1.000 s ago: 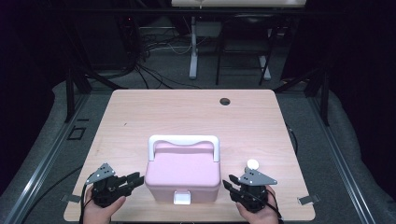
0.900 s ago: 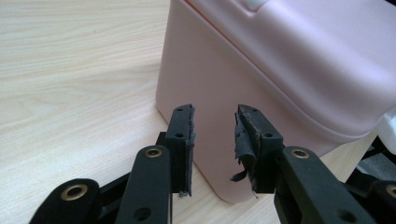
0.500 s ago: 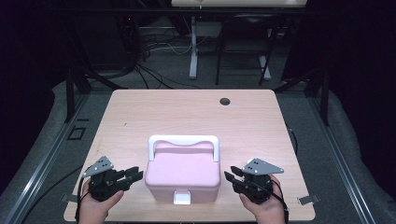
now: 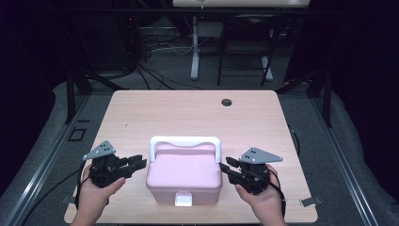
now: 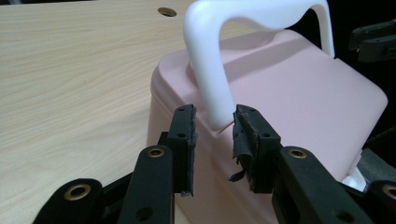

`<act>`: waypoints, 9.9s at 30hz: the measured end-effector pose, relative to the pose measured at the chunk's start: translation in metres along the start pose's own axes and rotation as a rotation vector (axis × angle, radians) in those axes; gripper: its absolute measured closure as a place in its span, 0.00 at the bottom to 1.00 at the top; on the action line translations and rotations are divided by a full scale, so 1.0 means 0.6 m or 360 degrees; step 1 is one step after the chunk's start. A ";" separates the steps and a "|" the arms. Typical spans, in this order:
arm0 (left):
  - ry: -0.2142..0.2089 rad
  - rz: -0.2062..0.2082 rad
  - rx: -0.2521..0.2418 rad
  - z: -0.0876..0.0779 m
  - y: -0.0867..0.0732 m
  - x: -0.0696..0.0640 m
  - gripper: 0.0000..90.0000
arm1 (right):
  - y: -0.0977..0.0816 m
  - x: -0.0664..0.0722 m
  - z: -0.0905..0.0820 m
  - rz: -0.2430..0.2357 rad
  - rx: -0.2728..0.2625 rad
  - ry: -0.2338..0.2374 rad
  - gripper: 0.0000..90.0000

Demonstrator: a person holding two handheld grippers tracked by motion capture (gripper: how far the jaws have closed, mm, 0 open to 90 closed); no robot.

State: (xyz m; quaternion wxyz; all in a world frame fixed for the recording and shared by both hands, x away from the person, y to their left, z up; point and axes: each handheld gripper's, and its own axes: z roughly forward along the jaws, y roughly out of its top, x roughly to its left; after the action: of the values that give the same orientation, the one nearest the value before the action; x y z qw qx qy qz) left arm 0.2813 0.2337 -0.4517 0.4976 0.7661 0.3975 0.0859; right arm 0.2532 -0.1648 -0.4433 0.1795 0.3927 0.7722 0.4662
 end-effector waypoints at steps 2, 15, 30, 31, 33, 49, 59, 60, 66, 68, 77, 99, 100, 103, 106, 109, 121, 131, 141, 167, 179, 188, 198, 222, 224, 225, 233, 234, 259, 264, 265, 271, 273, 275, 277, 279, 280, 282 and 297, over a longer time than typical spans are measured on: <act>-0.0021 0.0001 0.0009 0.005 0.007 0.000 0.75 | 0.012 0.001 0.004 0.0000 -0.0013 0.0007 0.74; -0.0025 -0.0004 0.0068 0.036 0.039 0.002 0.68 | 0.037 -0.002 0.038 0.0062 0.0009 -0.0007 0.69; -0.0051 0.0006 0.0062 0.046 0.023 0.001 0.73 | 0.012 -0.014 0.046 0.0092 0.0016 0.0033 0.70; -0.0046 0.0011 0.0055 0.045 0.022 0.000 0.73 | 0.012 -0.013 0.046 0.0086 0.0011 0.0027 0.71; -0.0039 0.0028 0.0044 0.043 0.020 -0.002 0.75 | 0.011 -0.011 0.045 0.0065 0.0002 0.0016 0.72; -0.0034 0.0049 0.0005 0.033 0.012 -0.009 0.82 | 0.008 -0.005 0.034 0.0028 -0.0050 0.0014 0.81; -0.0051 0.0023 -0.0053 0.022 0.010 -0.009 0.74 | 0.012 -0.004 0.031 0.0034 -0.0069 0.0023 0.82; -0.0039 0.0027 -0.0063 0.013 0.009 -0.010 0.74 | 0.013 -0.004 0.031 0.0034 -0.0073 0.0024 0.82; -0.0017 0.0055 -0.0058 -0.005 0.009 -0.015 0.74 | 0.019 -0.006 0.027 0.0046 -0.0089 0.0036 0.82; -0.0006 0.0068 -0.0062 -0.011 0.009 -0.017 0.74 | 0.021 -0.007 0.025 0.0045 -0.0106 0.0040 0.82; 0.0004 0.0065 -0.0058 -0.025 0.006 -0.019 0.74 | 0.030 -0.012 0.021 0.0078 -0.0148 0.0057 0.82; 0.0047 0.0023 -0.0029 -0.031 -0.018 -0.009 0.75 | 0.050 -0.026 0.023 0.0143 -0.0228 0.0088 0.82; 0.0046 0.0025 -0.0027 -0.030 -0.019 -0.010 0.75 | 0.050 -0.026 0.023 0.0144 -0.0229 0.0090 0.82; 0.0043 0.0024 -0.0019 -0.030 -0.020 -0.013 0.75 | 0.051 -0.027 0.023 0.0141 -0.0232 0.0091 0.82; 0.0018 0.0027 -0.0025 -0.028 -0.021 -0.016 0.75 | 0.053 -0.027 0.024 0.0152 -0.0238 0.0095 0.82; 0.0002 0.0038 -0.0011 -0.025 -0.022 -0.023 0.75 | 0.053 -0.027 0.025 0.0148 -0.0235 0.0092 0.82; -0.0002 0.0103 -0.0020 -0.025 -0.018 -0.037 0.74 | 0.051 -0.030 0.026 0.0161 -0.0239 0.0091 0.82; 0.0008 0.0120 -0.0036 -0.028 -0.016 -0.042 0.74 | 0.049 -0.029 0.028 0.0154 -0.0245 0.0085 0.78; 0.0016 0.0125 -0.0082 -0.032 -0.012 -0.043 0.74 | 0.046 -0.038 0.015 0.0188 -0.0299 0.0053 0.77; 0.0026 0.0157 -0.0240 -0.029 0.031 -0.041 0.76 | 0.015 -0.032 -0.004 0.0105 -0.0294 -0.0107 0.80; 0.0075 0.0188 -0.0278 -0.022 0.053 -0.034 0.80 | 0.021 -0.015 0.021 0.0057 -0.0245 -0.0104 0.80; 0.0087 0.0180 -0.0282 -0.020 0.064 -0.030 0.81 | 0.030 -0.010 0.038 0.0036 -0.0335 -0.0221 0.89; 0.0118 0.0140 -0.0277 -0.017 0.053 -0.021 0.79 | 0.040 -0.013 0.049 0.0021 -0.0317 -0.0269 0.89; 0.0140 0.0084 -0.0078 0.040 -0.021 -0.004 0.66 | 0.056 -0.026 0.072 0.0031 -0.0318 -0.0321 0.90; 0.0140 0.0081 -0.0063 0.043 -0.024 -0.004 0.66 | 0.057 -0.026 0.073 0.0037 -0.0317 -0.0326 0.91; 0.0141 0.0077 -0.0059 0.046 -0.025 -0.004 0.66 | 0.058 -0.027 0.074 0.0037 -0.0320 -0.0332 0.91; 0.0157 0.0087 0.0015 0.065 -0.040 -0.003 0.66 | 0.063 -0.029 0.077 0.0030 -0.0323 -0.0354 0.92; 0.0159 0.0096 0.0024 0.068 -0.042 -0.003 0.66 | 0.063 -0.029 0.077 0.0028 -0.0323 -0.0355 0.92; 0.0154 0.0083 0.0013 0.070 -0.049 -0.011 0.68 | 0.070 -0.036 0.075 0.0032 -0.0308 -0.0377 0.93; 0.0150 0.0075 0.0011 0.070 -0.050 -0.011 0.68 | 0.073 -0.040 0.080 0.0038 -0.0309 -0.0388 0.94; 0.0147 0.0074 0.0008 0.070 -0.050 -0.011 0.68 | 0.074 -0.041 0.081 0.0044 -0.0309 -0.0390 0.94; 0.0146 0.0071 0.0006 0.070 -0.050 -0.011 0.68 | 0.079 -0.045 0.088 0.0077 -0.0305 -0.0408 0.94; 0.0145 0.0069 0.0007 0.070 -0.050 -0.010 0.68 | 0.082 -0.046 0.091 0.0087 -0.0299 -0.0420 0.95; 0.0146 0.0069 0.0006 0.070 -0.050 -0.010 0.68 | 0.085 -0.047 0.094 0.0102 -0.0292 -0.0434 0.95; 0.0146 0.0067 0.0004 0.070 -0.051 -0.011 0.68 | 0.088 -0.048 0.097 0.0117 -0.0285 -0.0441 0.95; 0.0146 0.0066 0.0003 0.070 -0.051 -0.011 0.68 | 0.089 -0.051 0.099 0.0132 -0.0279 -0.0439 0.95; 0.0146 0.0066 0.0003 0.070 -0.051 -0.011 0.68 | 0.090 -0.053 0.101 0.0142 -0.0278 -0.0438 0.95; 0.0146 0.0067 0.0003 0.070 -0.051 -0.011 0.68 | 0.092 -0.055 0.102 0.0141 -0.0270 -0.0438 0.95; 0.0145 0.0056 0.0004 0.072 -0.052 -0.010 0.67 | 0.113 -0.077 0.114 0.0209 -0.0150 -0.0382 0.95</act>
State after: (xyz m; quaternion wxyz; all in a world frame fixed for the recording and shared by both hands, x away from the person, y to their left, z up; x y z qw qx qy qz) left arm 0.2837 0.2056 -0.4969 0.4766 0.7689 0.4064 0.1288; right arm 0.3561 -0.1437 -0.4234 0.2580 0.4863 0.6951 0.4624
